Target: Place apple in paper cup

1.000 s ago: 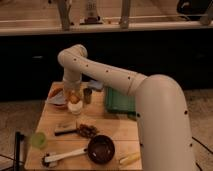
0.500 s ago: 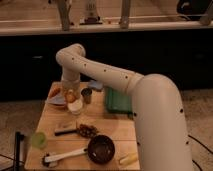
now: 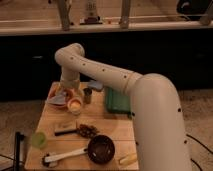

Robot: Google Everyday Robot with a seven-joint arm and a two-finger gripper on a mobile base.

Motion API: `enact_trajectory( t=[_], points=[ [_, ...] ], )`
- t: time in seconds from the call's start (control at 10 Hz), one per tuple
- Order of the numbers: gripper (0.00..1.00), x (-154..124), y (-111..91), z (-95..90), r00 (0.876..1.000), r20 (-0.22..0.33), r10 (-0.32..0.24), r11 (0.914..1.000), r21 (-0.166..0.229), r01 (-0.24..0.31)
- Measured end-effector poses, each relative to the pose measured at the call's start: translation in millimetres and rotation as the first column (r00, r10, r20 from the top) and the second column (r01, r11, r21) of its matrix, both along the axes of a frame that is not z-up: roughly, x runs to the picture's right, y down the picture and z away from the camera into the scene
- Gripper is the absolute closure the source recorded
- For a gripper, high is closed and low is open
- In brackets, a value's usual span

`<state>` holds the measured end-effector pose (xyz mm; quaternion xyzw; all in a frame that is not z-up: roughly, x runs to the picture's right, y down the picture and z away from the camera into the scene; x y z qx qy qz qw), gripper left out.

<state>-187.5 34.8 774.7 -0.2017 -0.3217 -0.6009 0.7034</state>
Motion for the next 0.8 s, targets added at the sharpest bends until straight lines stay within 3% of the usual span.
enact_trajectory(
  t=[0.5,0.8],
  points=[
    [0.2,-0.6,0.7,-1.8,1.0,-0.005,0.003,0.9999,0.012,-0.003],
    [0.2,2.1,-1.8,-5.1,1.0,-0.003,0.016,0.9991,0.039,-0.016]
  ],
)
